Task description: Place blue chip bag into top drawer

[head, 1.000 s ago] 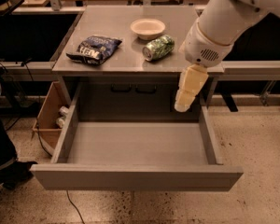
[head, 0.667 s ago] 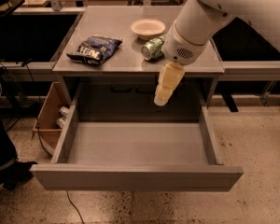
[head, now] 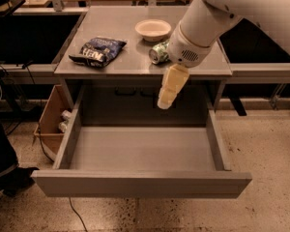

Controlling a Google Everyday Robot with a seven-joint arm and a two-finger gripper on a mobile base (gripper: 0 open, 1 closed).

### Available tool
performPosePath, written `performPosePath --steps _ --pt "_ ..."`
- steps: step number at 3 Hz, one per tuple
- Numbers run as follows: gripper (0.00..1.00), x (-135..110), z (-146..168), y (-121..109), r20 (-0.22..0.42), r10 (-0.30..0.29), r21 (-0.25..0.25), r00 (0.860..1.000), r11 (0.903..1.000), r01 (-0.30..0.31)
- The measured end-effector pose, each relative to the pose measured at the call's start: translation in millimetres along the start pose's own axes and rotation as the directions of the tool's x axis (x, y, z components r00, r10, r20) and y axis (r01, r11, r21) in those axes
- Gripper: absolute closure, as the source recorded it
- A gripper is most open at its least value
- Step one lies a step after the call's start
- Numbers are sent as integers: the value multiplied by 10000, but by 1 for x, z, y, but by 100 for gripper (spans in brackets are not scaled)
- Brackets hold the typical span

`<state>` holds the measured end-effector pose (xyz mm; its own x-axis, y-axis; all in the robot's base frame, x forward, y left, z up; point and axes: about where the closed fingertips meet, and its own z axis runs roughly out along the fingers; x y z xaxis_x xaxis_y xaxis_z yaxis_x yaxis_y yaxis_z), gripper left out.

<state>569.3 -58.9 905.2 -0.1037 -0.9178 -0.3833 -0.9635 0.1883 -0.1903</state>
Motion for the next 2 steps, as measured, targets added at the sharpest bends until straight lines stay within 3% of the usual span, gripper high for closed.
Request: performPosePath --steps 1,2 --pt "0 -30 11 -14 654 -13 201 9979 9998 0" --pt "0 -66 26 -44 1294 33 335 9916 9994 -77"
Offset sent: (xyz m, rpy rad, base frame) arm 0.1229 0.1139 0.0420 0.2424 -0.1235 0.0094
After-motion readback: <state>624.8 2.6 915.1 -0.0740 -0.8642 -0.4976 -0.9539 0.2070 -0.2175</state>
